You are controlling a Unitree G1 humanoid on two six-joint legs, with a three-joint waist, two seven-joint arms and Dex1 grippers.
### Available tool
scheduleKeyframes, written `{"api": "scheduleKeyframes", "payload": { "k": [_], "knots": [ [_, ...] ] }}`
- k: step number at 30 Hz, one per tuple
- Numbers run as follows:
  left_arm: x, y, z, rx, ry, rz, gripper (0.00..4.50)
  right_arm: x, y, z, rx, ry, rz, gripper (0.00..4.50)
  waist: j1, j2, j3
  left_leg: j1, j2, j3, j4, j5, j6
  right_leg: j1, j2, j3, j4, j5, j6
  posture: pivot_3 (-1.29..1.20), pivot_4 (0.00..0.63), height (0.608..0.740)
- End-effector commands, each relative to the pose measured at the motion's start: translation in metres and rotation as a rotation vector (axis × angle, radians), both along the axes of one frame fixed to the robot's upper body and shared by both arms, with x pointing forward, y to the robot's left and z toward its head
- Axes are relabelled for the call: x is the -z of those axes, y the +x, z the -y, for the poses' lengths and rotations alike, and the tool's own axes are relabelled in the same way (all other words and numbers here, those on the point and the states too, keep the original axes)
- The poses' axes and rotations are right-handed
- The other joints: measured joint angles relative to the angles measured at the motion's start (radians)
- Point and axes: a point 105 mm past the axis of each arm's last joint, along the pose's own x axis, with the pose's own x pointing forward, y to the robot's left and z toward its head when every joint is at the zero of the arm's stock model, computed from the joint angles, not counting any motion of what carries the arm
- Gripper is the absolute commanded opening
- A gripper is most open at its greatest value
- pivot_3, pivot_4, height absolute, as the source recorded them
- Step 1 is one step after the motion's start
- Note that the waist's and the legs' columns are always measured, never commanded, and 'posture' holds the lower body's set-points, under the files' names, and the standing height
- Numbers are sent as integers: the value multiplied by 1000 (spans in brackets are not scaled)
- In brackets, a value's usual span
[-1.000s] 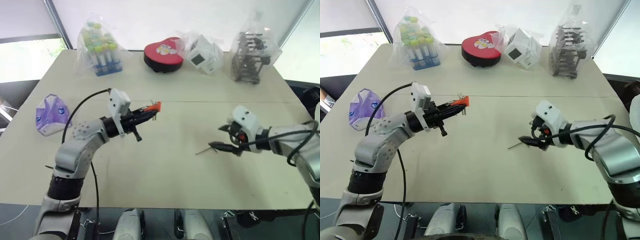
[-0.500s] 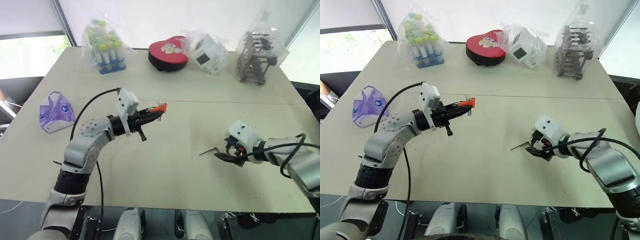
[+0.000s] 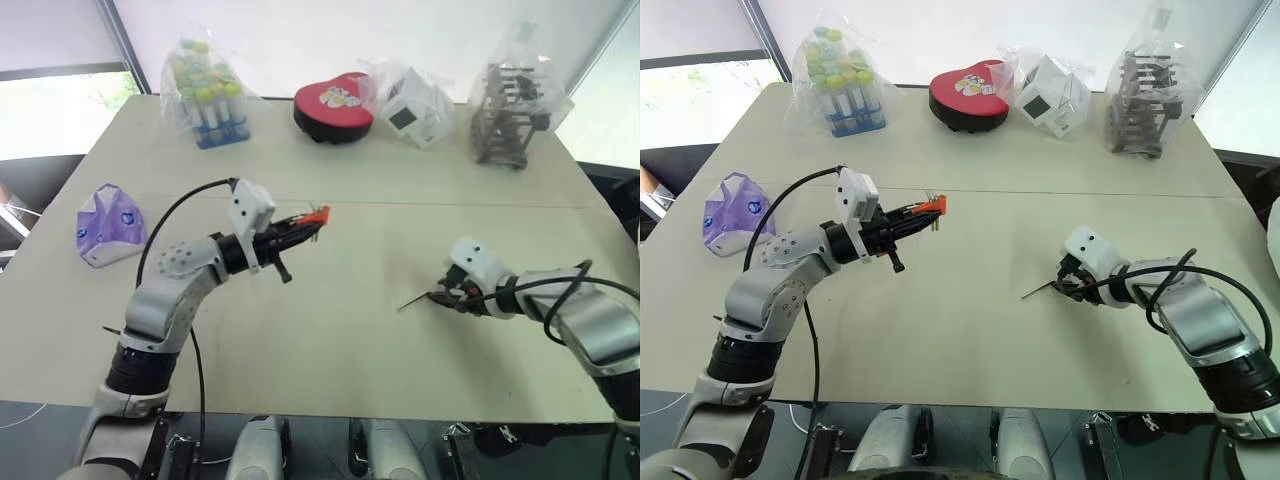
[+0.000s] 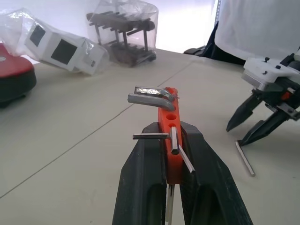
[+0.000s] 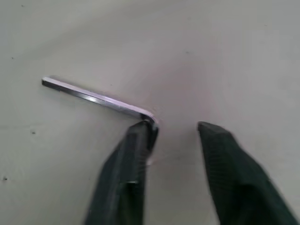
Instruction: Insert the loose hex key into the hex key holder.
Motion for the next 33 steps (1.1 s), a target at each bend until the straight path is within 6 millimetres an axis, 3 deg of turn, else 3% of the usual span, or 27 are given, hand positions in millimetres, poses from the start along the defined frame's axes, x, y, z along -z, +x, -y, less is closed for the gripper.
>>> {"api": "scheduleKeyframes", "payload": {
  "k": [1, 4, 7, 10, 13, 22, 24, 33],
  "knots": [
    [-15, -3, -5, -22, -10, 79, 0, 8, 2, 3, 9, -21, -22, 48, 0, 0, 0, 0, 0, 0, 0, 0, 0, 0, 0, 0, 0, 0, 0, 0, 150, 740],
    [-15, -2, -6, -29, -12, 80, 0, 7, 3, 1, -8, -39, -6, 48, 0, -1, -1, 0, 0, 0, 0, 0, 0, 1, 0, 0, 0, 0, 0, 0, 150, 740],
    [-16, -1, -7, -33, -11, 84, 0, -17, 15, -8, -65, -47, 155, 48, 0, -2, -1, 1, 0, 0, 0, 0, 0, 1, 0, 0, 0, 0, 0, 0, 150, 740],
    [-19, 2, -8, -37, -29, 81, 0, -71, 36, -31, -206, -48, 570, 48, -4, 0, -1, 1, 0, 0, 0, 0, 0, 0, 1, 0, 0, 0, 0, 0, 150, 740],
    [-22, 3, -3, -2, -54, 61, 0, -119, 41, -51, -381, -216, 974, 48, -2, 1, 0, -1, 0, 1, 0, 0, 0, -1, 1, 0, 1, 0, 1, 0, 150, 740],
    [-12, -3, 9, 193, 30, -18, 0, -200, 40, -75, -585, -477, 1563, 48, -1, 1, 1, -1, 0, 2, 0, 2, -3, -2, 0, 0, 0, 0, 2, 0, 150, 740],
    [-16, -1, 10, 202, 25, -15, 0, -207, 37, -81, -617, -489, 1632, 48, -1, 1, 1, -1, 0, 2, 0, 2, -3, -2, 0, 0, 0, 0, 1, 0, 150, 740],
    [-25, 8, 10, 199, 17, 13, 0, -200, 25, -94, -697, -395, 1650, 48, -4, 1, 1, -1, 0, 2, 0, 2, -4, -2, 0, 0, 1, 1, 2, 0, 150, 740]
  ]
}}
